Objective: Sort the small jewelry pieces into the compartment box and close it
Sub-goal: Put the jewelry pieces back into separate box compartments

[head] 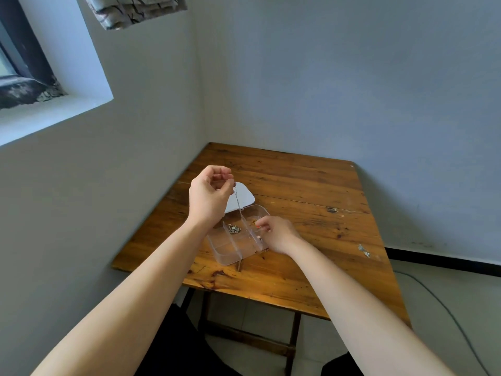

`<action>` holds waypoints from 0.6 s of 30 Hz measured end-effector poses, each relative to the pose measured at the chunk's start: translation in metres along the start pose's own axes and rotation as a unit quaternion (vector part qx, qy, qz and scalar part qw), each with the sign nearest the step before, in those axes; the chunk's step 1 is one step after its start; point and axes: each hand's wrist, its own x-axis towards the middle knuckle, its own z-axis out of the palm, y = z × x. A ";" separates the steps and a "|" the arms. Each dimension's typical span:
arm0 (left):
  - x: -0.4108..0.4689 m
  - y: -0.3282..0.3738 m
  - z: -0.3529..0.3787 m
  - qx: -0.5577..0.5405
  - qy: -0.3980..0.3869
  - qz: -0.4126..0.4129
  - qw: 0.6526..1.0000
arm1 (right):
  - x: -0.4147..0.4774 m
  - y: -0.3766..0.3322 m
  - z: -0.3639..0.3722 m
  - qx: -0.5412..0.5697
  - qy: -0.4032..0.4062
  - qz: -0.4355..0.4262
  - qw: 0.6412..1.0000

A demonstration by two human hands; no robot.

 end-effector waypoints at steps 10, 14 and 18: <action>0.004 0.002 0.000 -0.018 0.009 0.000 1.000 | -0.011 -0.016 -0.009 0.086 0.028 -0.064 0.994; -0.003 -0.014 -0.001 0.003 0.001 -0.026 1.000 | -0.010 -0.030 -0.021 0.195 0.098 -0.067 0.974; -0.011 -0.033 0.000 0.007 -0.001 -0.074 0.997 | -0.005 -0.035 -0.015 0.201 0.094 -0.037 0.974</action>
